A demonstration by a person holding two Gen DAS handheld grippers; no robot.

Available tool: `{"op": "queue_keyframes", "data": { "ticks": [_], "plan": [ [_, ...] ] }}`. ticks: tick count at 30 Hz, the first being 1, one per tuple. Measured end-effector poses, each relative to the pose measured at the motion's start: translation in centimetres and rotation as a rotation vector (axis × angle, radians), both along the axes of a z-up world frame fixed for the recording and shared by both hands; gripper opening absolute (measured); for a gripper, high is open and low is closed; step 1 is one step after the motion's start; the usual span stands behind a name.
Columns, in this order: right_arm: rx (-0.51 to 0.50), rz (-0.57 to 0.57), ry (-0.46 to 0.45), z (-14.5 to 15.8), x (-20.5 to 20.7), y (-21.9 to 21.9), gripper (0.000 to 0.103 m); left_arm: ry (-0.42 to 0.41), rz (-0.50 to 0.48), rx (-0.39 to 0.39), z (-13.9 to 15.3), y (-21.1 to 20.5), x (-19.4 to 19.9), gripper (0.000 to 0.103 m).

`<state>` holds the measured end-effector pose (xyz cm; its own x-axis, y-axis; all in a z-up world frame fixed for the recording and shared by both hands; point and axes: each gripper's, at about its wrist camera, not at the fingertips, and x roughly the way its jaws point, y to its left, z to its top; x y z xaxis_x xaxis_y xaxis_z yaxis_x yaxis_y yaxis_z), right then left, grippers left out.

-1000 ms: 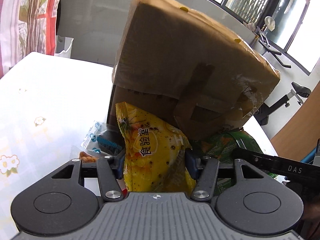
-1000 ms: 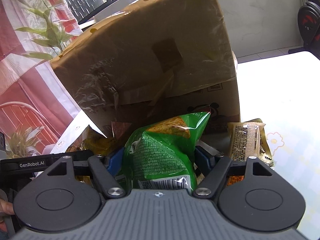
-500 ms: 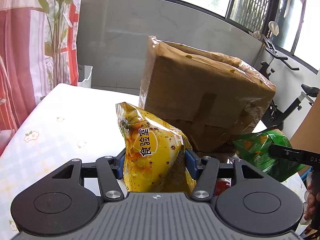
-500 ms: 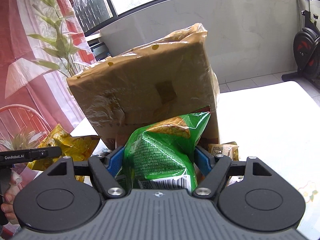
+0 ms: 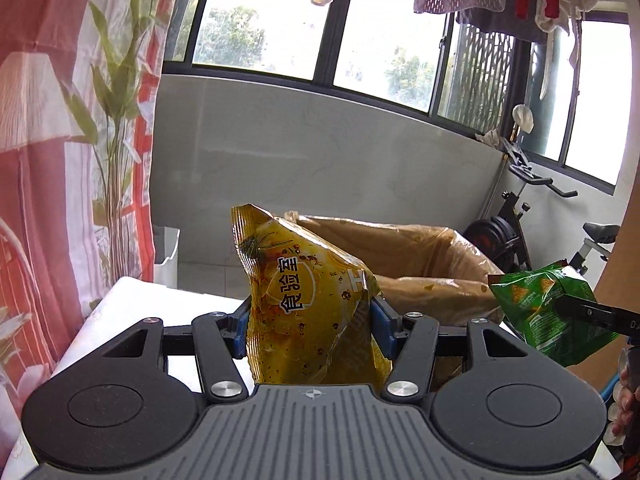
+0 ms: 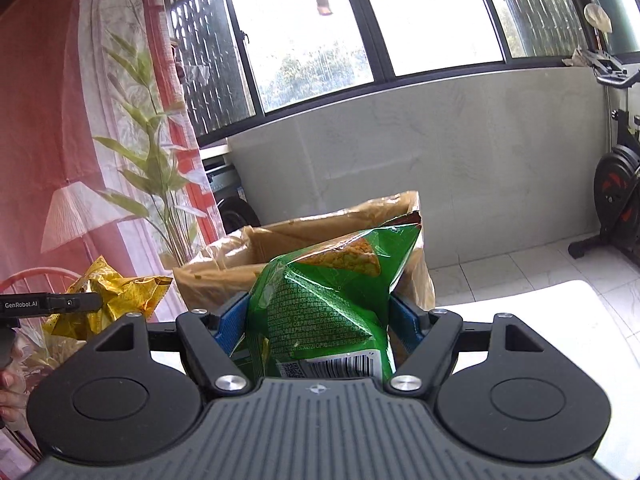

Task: Organize snacks
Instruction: 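Carry both bags over the box and release them inside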

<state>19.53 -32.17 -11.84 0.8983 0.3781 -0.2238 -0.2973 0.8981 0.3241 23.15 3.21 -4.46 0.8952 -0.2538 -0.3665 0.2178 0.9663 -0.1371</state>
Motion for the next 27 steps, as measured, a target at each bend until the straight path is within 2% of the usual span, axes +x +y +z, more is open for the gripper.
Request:
{"op": "queue_keyframes", "data": {
  "ticks": [6, 9, 12, 15, 20, 24, 27],
  "plan": [
    [0.005, -0.012, -0.08, 3.5, 2.3, -0.7, 0.075, -0.073, -0.052, 0.023, 3.6, -2.4, 2.9, 0.06],
    [-0.043, -0.014, -0.117, 5.0, 4.5, -0.4, 0.075, -0.13, -0.067, 0.068, 4.8, -4.3, 5.2, 0.06],
    [-0.101, -0.04, -0.142, 6.0, 7.7, 0.4, 0.075, -0.139, -0.071, 0.104, 5.2, -6.4, 8.1, 0.06],
    [-0.156, -0.07, -0.151, 6.2, 10.7, 1.7, 0.075, -0.117, -0.072, 0.153, 4.5, -8.5, 11.1, 0.06],
    [-0.212, -0.088, -0.119, 5.0, 15.3, 4.6, 0.075, -0.062, -0.051, 0.261, 1.6, -10.9, 15.9, 0.06],
    [-0.281, -0.048, -0.067, 3.0, 17.8, 7.3, 0.075, 0.028, -0.049, 0.291, -0.6, -11.2, 18.3, 0.061],
    [-0.296, -0.011, 0.018, 1.4, 19.7, 8.7, 0.076, 0.073, -0.036, 0.306, -1.7, -11.0, 19.5, 0.065]
  ]
}}
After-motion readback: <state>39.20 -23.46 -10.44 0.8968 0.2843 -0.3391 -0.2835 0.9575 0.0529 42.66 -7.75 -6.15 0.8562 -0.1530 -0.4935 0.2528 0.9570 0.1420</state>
